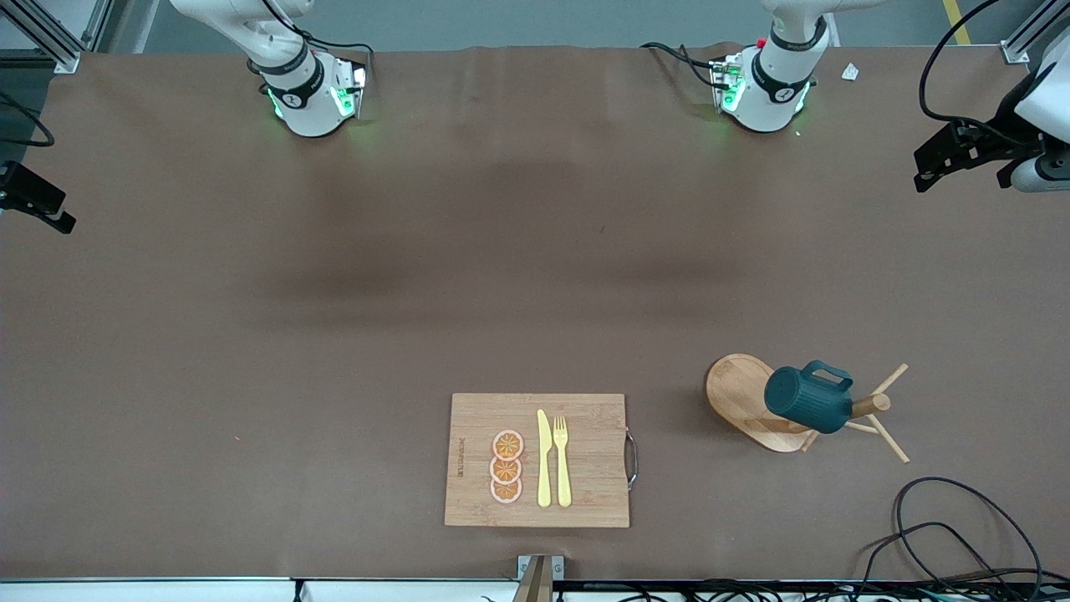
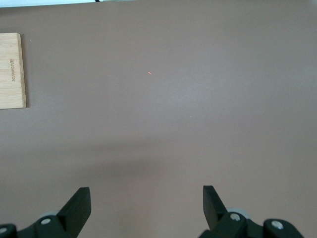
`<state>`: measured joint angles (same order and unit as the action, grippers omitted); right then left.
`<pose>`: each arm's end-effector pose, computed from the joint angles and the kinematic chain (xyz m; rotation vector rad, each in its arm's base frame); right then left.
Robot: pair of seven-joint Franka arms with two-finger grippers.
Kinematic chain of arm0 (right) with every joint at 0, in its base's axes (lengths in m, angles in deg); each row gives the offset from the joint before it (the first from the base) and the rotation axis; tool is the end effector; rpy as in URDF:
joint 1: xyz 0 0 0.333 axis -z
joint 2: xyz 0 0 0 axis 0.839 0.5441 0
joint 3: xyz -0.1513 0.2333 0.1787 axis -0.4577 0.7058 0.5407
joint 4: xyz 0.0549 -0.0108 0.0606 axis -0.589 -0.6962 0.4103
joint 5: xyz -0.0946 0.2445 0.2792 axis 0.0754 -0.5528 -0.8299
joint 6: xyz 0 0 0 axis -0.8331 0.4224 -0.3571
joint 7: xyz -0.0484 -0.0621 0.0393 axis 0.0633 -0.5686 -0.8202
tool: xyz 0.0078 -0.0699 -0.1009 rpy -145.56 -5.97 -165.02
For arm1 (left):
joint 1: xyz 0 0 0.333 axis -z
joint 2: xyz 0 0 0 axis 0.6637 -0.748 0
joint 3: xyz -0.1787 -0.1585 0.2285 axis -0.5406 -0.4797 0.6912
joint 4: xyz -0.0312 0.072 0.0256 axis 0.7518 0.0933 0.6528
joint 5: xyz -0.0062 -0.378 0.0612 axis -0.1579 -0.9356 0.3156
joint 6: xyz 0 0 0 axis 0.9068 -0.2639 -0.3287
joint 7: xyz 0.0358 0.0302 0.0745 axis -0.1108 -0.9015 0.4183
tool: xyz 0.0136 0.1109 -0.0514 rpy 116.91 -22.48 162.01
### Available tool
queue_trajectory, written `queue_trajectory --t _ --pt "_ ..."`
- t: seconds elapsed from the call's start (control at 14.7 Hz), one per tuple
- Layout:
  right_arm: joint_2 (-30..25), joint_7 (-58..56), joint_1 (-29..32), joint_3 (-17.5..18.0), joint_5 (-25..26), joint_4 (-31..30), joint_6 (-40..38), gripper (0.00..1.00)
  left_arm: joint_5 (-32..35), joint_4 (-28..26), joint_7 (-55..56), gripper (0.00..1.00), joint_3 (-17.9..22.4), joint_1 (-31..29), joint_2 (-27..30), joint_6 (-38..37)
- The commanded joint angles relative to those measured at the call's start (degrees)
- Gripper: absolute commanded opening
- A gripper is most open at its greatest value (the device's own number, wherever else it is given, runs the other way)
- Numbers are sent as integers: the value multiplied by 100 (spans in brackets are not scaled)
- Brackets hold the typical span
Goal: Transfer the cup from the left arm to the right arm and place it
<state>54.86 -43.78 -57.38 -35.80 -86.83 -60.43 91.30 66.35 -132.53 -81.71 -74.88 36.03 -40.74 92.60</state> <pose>0.5337 -0.0609 0.6533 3.1288 -0.0928 0.1467 0.5042 -0.0411 0.6563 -3.0792 -0.0027 -0.0069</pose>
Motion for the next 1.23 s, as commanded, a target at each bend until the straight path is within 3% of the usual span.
queue_trajectory --t 0.0,0.61,0.95,1.16 --pt "48 -116 148 81 -83 80 -1 100 82 150 -127 100 -8 -25 -97 -111" --pt "48 -116 148 81 -100 80 -1 100 -6 282 205 100 -16 54 -273 -24" --pt "48 -116 157 81 -100 80 -1 100 -391 282 1654 100 -87 98 -641 274" --pt "48 -107 131 81 -100 80 -1 100 -463 694 2481 100 -148 159 -1185 337"
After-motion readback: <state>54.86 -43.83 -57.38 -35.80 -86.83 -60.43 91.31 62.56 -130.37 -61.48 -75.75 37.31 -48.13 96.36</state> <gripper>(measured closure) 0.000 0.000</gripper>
